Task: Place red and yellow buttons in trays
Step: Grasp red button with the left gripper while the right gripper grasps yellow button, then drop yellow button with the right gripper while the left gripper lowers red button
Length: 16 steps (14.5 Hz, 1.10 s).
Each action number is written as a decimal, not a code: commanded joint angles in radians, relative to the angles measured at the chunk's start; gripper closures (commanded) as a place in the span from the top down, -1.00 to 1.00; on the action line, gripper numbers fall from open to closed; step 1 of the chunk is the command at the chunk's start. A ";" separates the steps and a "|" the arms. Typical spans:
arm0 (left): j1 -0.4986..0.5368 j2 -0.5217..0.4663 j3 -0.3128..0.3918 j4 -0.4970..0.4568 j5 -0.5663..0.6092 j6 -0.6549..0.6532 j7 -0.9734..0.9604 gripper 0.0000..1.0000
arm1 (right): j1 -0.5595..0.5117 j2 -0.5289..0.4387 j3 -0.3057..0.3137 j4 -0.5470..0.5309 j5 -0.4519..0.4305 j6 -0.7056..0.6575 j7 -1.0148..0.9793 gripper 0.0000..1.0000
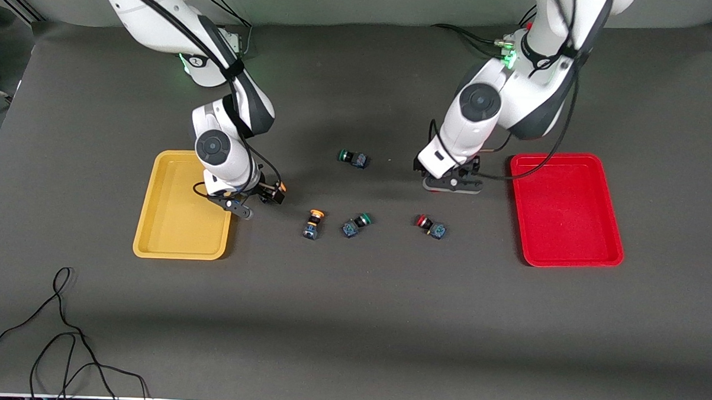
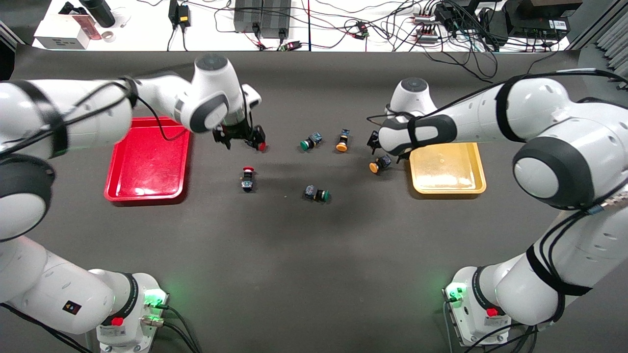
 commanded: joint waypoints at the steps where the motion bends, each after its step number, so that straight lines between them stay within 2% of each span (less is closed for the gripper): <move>1: -0.023 0.106 0.017 -0.011 0.051 0.102 -0.058 1.00 | 0.006 0.014 -0.001 -0.005 0.016 0.040 0.025 0.99; 2: -0.025 0.127 0.017 -0.019 0.061 0.125 -0.065 1.00 | 0.006 0.020 -0.001 -0.005 0.026 0.043 0.032 0.96; 3: -0.026 0.137 0.017 -0.028 0.061 0.133 -0.069 1.00 | 0.007 0.023 -0.001 -0.005 0.026 0.058 0.034 0.83; 7: -0.039 0.175 0.015 -0.033 0.061 0.146 -0.103 0.98 | 0.007 0.032 0.000 -0.020 0.027 0.083 0.034 0.12; 8: -0.039 0.180 0.015 -0.031 0.061 0.147 -0.120 0.67 | 0.007 0.029 0.002 -0.020 0.027 0.081 0.034 -0.04; 9: -0.039 0.181 0.015 -0.031 0.061 0.147 -0.121 0.13 | 0.007 0.024 0.003 -0.020 0.027 0.080 0.034 -0.20; 10: -0.037 0.184 0.015 -0.031 0.059 0.147 -0.121 -0.23 | 0.007 0.015 0.002 -0.020 0.027 0.071 0.034 -0.36; 11: -0.037 0.184 0.015 -0.030 0.058 0.147 -0.123 -0.48 | 0.007 -0.005 0.002 -0.020 0.027 0.062 0.026 -0.48; 12: -0.037 0.184 0.015 -0.030 0.058 0.147 -0.132 -0.66 | 0.004 -0.028 0.000 -0.019 0.027 0.024 0.019 -0.54; 13: -0.036 0.184 0.015 -0.028 0.058 0.145 -0.140 -0.72 | 0.003 -0.063 -0.006 -0.017 0.026 -0.025 0.011 -0.55; 15: -0.030 0.172 0.015 -0.018 0.058 0.125 -0.143 -0.72 | -0.002 -0.146 -0.042 -0.017 0.026 -0.134 -0.073 -0.56; 16: -0.027 0.148 0.017 -0.016 0.054 0.122 -0.144 -0.72 | -0.002 -0.184 -0.100 -0.016 0.024 -0.193 -0.154 -0.56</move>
